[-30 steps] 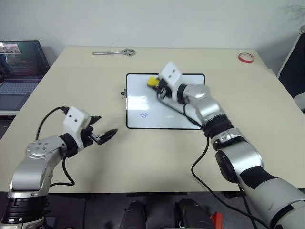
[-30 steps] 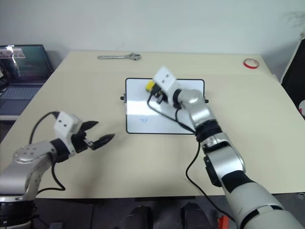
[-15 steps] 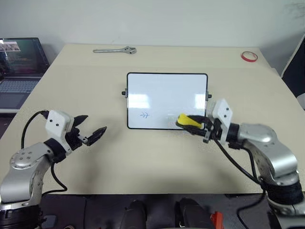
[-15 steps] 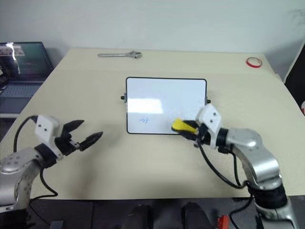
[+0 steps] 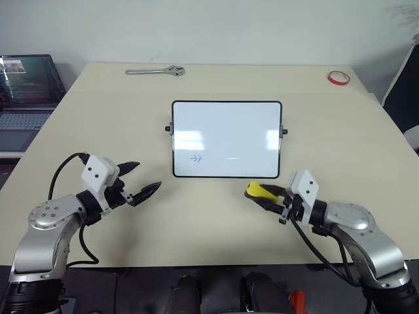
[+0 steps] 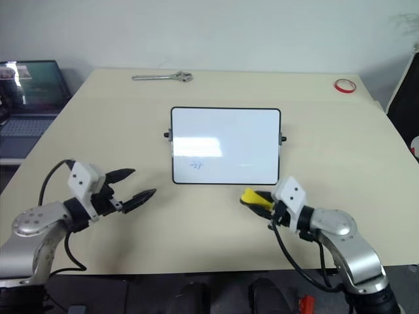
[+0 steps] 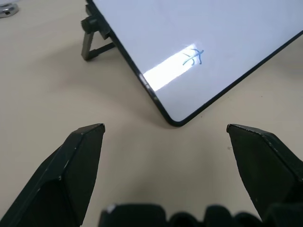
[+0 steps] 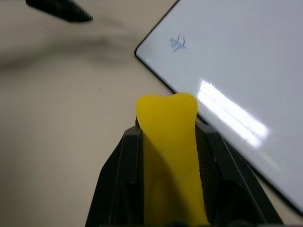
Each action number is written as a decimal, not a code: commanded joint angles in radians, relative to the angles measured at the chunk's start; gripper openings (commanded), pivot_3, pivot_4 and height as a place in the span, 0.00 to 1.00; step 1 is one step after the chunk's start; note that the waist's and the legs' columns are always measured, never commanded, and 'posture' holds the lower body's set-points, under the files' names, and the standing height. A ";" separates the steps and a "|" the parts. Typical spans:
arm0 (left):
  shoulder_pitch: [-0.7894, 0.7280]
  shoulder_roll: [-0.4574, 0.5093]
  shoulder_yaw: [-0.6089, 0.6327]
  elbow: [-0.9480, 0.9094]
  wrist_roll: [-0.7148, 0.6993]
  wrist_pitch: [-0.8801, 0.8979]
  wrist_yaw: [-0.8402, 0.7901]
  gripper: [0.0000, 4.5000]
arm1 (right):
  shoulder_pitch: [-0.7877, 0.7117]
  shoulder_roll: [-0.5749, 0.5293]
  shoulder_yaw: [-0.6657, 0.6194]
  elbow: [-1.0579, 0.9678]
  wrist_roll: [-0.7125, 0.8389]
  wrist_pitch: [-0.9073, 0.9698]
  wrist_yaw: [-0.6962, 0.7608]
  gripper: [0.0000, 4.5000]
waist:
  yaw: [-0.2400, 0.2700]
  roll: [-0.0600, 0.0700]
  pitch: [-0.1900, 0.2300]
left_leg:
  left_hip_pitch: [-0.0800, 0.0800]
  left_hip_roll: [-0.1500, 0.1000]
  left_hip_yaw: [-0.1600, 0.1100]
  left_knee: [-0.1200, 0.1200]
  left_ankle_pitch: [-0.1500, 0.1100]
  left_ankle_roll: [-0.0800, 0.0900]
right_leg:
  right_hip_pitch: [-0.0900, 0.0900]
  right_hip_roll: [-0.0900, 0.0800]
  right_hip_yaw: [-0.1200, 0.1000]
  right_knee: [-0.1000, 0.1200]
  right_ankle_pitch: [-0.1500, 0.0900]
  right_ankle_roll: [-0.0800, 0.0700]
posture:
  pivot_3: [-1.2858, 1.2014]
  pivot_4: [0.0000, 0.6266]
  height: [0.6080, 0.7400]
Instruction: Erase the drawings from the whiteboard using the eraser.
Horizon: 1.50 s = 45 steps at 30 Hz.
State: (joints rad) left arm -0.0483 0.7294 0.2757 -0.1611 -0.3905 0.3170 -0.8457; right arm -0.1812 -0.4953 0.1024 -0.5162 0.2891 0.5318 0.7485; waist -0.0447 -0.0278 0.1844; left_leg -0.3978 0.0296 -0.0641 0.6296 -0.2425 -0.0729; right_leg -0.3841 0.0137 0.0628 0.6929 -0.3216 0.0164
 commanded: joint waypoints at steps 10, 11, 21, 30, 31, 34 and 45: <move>-0.018 0.029 -0.044 0.017 0.012 -0.026 -0.072 1.00 | -0.512 0.191 0.348 0.587 -0.425 -0.333 -0.158 0.25 | -0.013 0.000 0.000 | 0.000 0.000 0.003 0.001 0.000 0.000 | -0.003 0.000 0.002 0.003 0.000 0.000 | 0.52 0.24 1.00; -0.020 0.028 -0.045 0.027 0.015 -0.030 -0.075 1.00 | -0.558 0.223 0.362 0.660 -0.456 -0.375 -0.185 0.25 | -0.014 0.000 0.000 | -0.001 0.000 0.003 0.000 0.000 0.000 | -0.004 0.001 0.002 0.004 0.000 0.000 | 0.52 0.24 1.00; 0.007 0.023 -0.044 0.041 0.025 -0.064 -0.085 1.00 | -0.774 0.345 0.466 1.191 -0.644 -0.633 -0.207 0.25 | -0.010 -0.001 -0.001 | -0.002 0.001 0.004 0.001 0.000 0.000 | -0.005 -0.003 0.002 0.004 0.000 -0.001 | 0.52 0.24 1.00; 0.006 0.017 -0.051 0.030 0.027 -0.059 -0.063 1.00 | -0.876 0.357 0.425 1.358 -0.718 -0.680 -0.395 0.25 | -0.011 -0.001 -0.001 | 0.008 0.001 0.001 0.001 0.001 0.001 | 0.003 -0.002 0.001 0.009 0.001 -0.002 | 0.52 0.24 1.00; 0.003 0.017 -0.053 0.031 0.028 -0.059 -0.062 1.00 | -0.880 0.359 0.421 1.364 -0.713 -0.689 -0.392 0.25 | -0.010 -0.001 -0.001 | 0.009 0.001 0.001 0.002 0.002 0.001 | 0.004 -0.002 0.001 0.010 0.001 -0.002 | 0.52 0.24 1.00; -0.008 0.017 -0.061 0.035 0.029 -0.057 -0.062 1.00 | -0.854 0.367 0.450 1.351 -0.700 -0.705 -0.271 0.25 | -0.007 -0.001 -0.001 | 0.011 0.000 0.000 0.002 0.003 0.000 | 0.006 -0.002 0.000 0.011 0.001 -0.002 | 0.52 0.24 1.00; -0.034 0.020 -0.073 0.019 0.024 -0.032 -0.054 1.00 | -0.871 0.320 0.456 1.379 -0.795 -0.692 -0.344 0.25 | -0.007 -0.001 -0.001 | 0.016 0.000 -0.002 0.001 0.003 0.000 | 0.011 -0.002 0.000 0.010 0.001 -0.002 | 0.52 0.24 1.00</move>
State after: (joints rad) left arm -0.0759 0.7424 0.1996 -0.1079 -0.3644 0.2857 -0.9046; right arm -1.0148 -0.1235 0.6126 0.7899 -0.4608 -0.2088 0.5002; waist -0.0521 -0.0291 0.1831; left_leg -0.3813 0.0298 -0.0660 0.6308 -0.2387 -0.0730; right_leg -0.3729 0.0120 0.0622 0.7034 -0.3203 0.0142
